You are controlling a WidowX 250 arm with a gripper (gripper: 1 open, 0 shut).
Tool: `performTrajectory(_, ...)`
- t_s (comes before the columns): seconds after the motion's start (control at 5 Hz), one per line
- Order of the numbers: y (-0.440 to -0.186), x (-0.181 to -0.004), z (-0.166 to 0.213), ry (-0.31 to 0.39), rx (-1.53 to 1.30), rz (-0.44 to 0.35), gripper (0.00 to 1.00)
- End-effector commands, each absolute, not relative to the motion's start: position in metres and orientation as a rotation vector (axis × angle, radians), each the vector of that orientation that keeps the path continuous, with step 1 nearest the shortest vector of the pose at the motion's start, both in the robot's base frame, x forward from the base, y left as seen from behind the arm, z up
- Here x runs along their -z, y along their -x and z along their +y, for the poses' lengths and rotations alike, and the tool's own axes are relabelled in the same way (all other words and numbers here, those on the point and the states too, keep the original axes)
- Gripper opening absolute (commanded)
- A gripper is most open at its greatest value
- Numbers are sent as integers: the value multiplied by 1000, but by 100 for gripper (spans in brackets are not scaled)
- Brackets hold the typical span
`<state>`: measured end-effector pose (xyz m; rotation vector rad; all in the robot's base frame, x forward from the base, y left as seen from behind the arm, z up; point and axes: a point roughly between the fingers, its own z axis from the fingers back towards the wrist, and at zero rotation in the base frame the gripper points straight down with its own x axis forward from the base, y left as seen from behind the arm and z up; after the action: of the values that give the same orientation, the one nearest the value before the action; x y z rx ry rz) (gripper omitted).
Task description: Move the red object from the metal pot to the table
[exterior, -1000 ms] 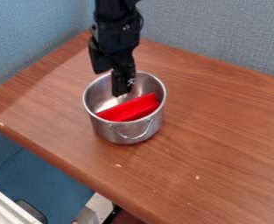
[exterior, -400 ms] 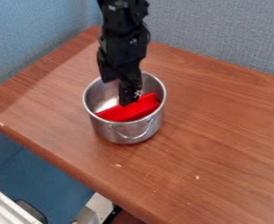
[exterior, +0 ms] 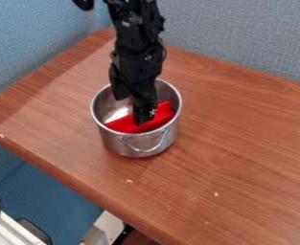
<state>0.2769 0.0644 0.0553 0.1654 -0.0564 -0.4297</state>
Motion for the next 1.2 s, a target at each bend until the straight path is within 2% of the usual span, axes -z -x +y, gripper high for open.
performTrajectory(0.0, -281, -53, 68, -188, 432, -66, 100)
performTrajectory(0.2, -282, -47, 69, -177, 428, -55, 0)
performTrajectory(0.4, -283, -44, 70, -165, 424, -50, 100)
performTrajectory(0.6, -282, -48, 69, -140, 420, -59, 0)
performTrajectory(1.0, -280, -59, 68, -97, 414, -90, 0)
